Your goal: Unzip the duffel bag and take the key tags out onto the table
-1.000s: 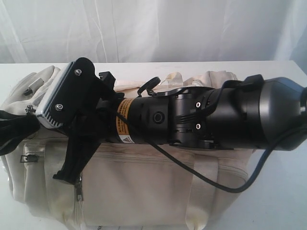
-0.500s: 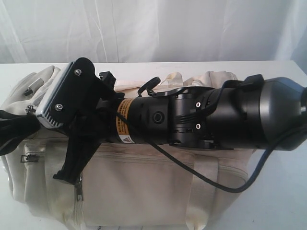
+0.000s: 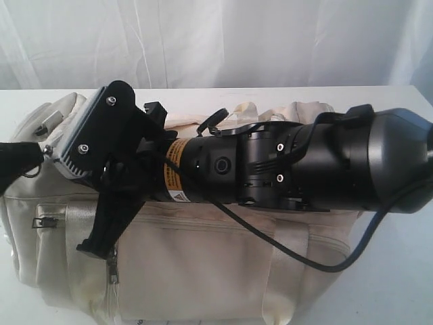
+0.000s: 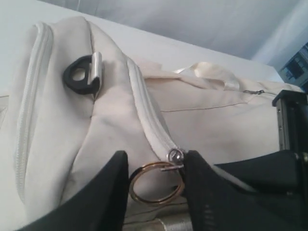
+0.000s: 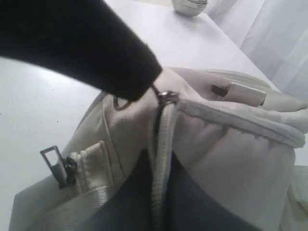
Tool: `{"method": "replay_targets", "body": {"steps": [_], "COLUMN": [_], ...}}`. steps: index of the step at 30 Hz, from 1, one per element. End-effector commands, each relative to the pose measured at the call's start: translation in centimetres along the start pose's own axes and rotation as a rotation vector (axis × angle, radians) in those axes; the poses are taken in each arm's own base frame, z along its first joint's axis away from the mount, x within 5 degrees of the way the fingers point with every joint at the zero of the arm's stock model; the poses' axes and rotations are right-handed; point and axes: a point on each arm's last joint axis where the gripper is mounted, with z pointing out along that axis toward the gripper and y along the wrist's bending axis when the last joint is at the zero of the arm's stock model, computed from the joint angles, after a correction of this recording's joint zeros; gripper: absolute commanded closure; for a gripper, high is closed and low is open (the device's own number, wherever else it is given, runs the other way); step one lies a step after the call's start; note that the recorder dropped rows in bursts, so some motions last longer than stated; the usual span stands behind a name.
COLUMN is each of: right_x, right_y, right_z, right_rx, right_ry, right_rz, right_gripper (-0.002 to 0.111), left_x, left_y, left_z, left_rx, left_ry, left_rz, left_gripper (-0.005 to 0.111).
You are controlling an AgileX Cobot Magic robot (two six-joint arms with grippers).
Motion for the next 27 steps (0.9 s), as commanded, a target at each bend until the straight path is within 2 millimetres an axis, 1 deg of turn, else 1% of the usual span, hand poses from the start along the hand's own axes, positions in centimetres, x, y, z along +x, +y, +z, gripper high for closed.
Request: {"method": "replay_targets", "body": {"steps": [1,6,11,17,27], "right_x": [-0.83,-0.85,-0.97,-1.12,-1.26], "right_y": [-0.28,-0.28,-0.22,-0.15,-0.09], "right_z": [-0.52,-0.52,-0.53,-0.54,-0.55], "right_rx": [0.017,0.016,0.010,0.002,-0.004], "right_ry": [-0.030,-0.032,-0.046,-0.063,-0.077], "right_rz": [0.025,0.025,0.027,0.027,0.027], "right_gripper": [0.108,0.108,0.108,0.108,0.108], "left_x": [-0.77,-1.07,-1.02,-1.14,-1.37], "left_y": [0.06,0.31,0.81,0.71,0.72], "left_z": [-1.44,-2.25,-2.26,-2.28,-2.31], "left_rx": [0.015,0.009,-0.047,-0.039,-0.049], "left_ry": [-0.062,-0.098,-0.092,-0.100,-0.124], "left_rz": [0.002,0.023,0.044,0.055,0.182], "left_gripper": [0.107,0.107,0.107,0.107,0.107]}}
